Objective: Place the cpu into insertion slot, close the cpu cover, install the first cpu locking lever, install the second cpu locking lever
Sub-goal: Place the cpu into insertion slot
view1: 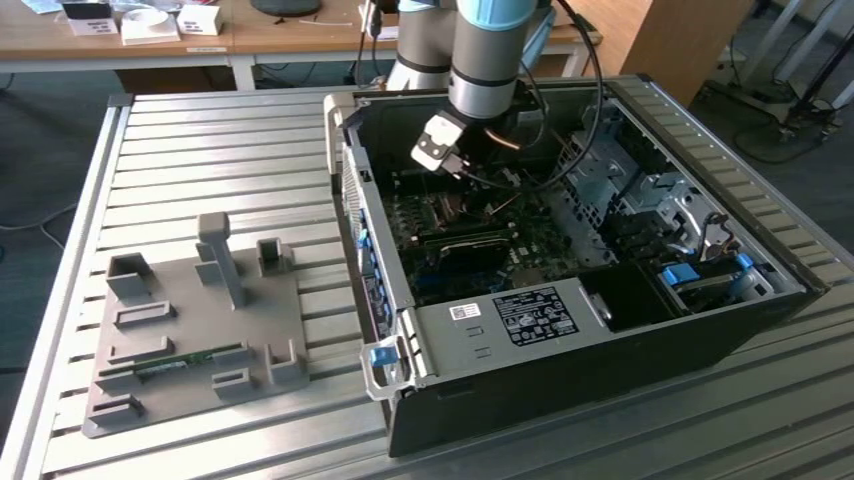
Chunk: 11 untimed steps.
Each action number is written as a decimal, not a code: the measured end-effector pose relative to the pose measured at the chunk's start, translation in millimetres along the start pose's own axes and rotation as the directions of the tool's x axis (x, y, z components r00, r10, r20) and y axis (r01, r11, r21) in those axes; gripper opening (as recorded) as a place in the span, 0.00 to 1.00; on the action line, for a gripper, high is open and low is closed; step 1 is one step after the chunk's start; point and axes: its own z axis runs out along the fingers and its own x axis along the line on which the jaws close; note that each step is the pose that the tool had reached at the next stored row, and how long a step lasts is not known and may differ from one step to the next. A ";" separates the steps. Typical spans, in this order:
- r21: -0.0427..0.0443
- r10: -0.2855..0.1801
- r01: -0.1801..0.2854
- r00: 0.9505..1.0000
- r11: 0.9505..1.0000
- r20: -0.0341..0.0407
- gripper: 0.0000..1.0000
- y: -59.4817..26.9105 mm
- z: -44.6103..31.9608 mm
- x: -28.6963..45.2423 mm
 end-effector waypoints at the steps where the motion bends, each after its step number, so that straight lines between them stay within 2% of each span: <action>1: 0.000 0.000 0.000 1.000 1.000 0.000 0.54 0.0 0.5 0.7; 11: 0.000 0.000 0.000 1.000 1.000 0.000 0.54 0.0 4.1 3.3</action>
